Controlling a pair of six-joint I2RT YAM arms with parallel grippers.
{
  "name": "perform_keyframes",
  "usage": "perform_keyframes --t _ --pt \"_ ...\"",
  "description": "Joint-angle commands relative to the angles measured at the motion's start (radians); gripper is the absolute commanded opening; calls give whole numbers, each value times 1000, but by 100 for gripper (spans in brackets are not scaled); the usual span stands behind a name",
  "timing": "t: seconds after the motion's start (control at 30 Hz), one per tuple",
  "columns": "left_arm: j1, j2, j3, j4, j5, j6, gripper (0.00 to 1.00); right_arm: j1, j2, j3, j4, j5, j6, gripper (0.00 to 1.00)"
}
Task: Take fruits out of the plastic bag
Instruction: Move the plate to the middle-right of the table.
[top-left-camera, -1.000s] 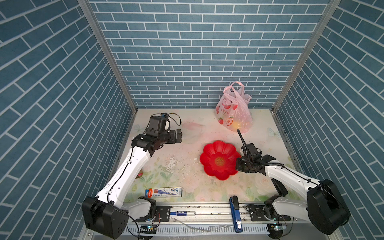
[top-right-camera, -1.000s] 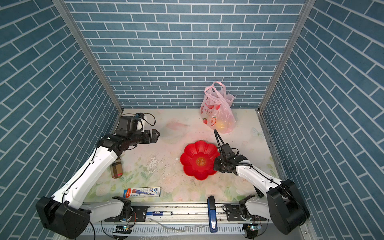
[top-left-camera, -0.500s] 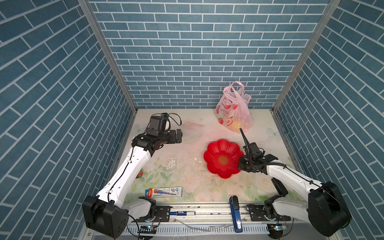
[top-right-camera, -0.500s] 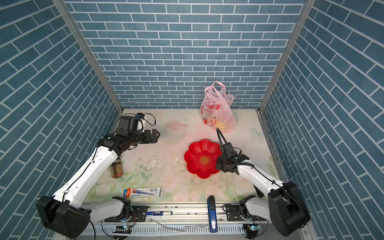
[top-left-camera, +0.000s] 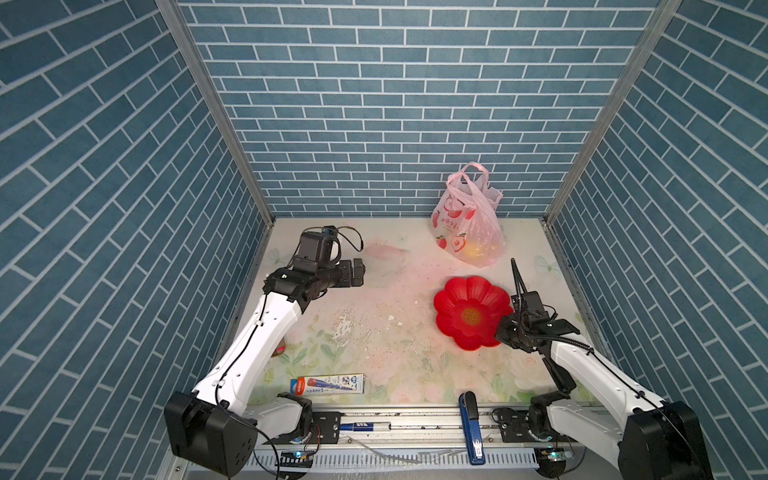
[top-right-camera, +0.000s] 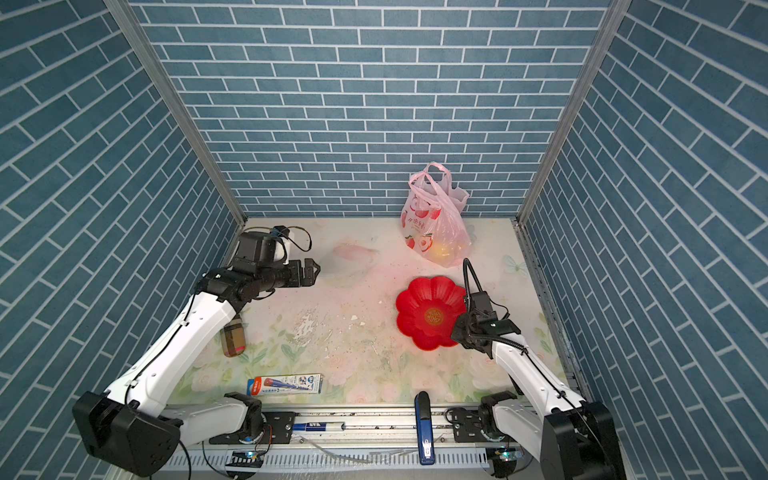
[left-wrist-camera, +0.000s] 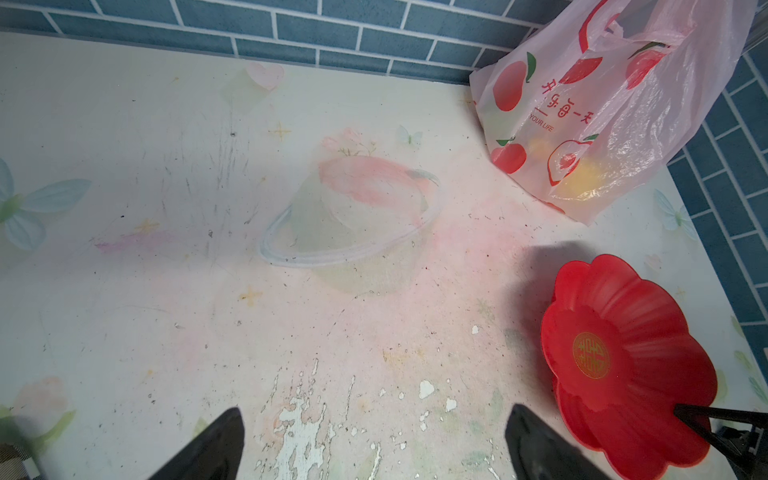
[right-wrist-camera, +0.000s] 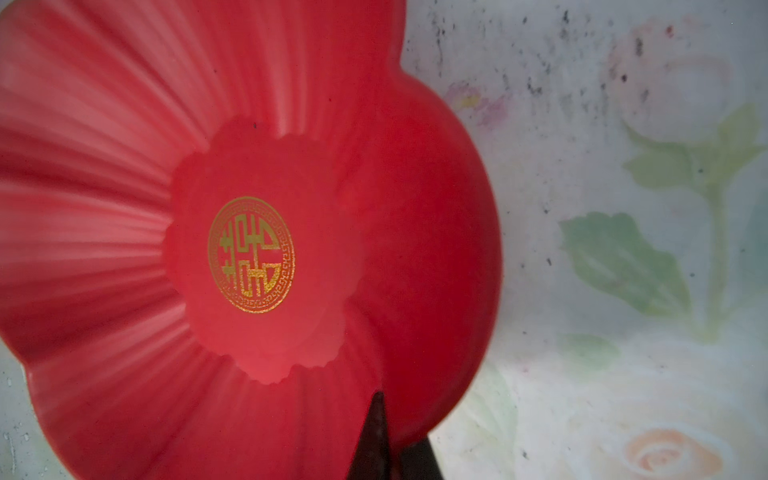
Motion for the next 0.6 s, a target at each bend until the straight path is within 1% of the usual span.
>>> perform_keyframes --t 0.0,0.1,0.23,0.33,0.5,0.57 --pt "-7 -12 7 -19 8 3 99 -3 8 -43 -96 41 10 7" --pt "-8 -17 1 -15 6 4 99 -3 -16 -44 -110 44 14 11" --pt "-7 -5 8 -20 16 2 99 -3 -71 -35 -154 64 13 23" --pt "-7 -5 5 -16 18 1 99 -3 -105 -25 -177 71 6 29" --pt "-8 -10 4 -20 -1 4 99 -3 -129 12 -203 69 4 41" --pt "-8 -8 7 -20 1 4 99 -3 -127 37 -216 73 -3 45"
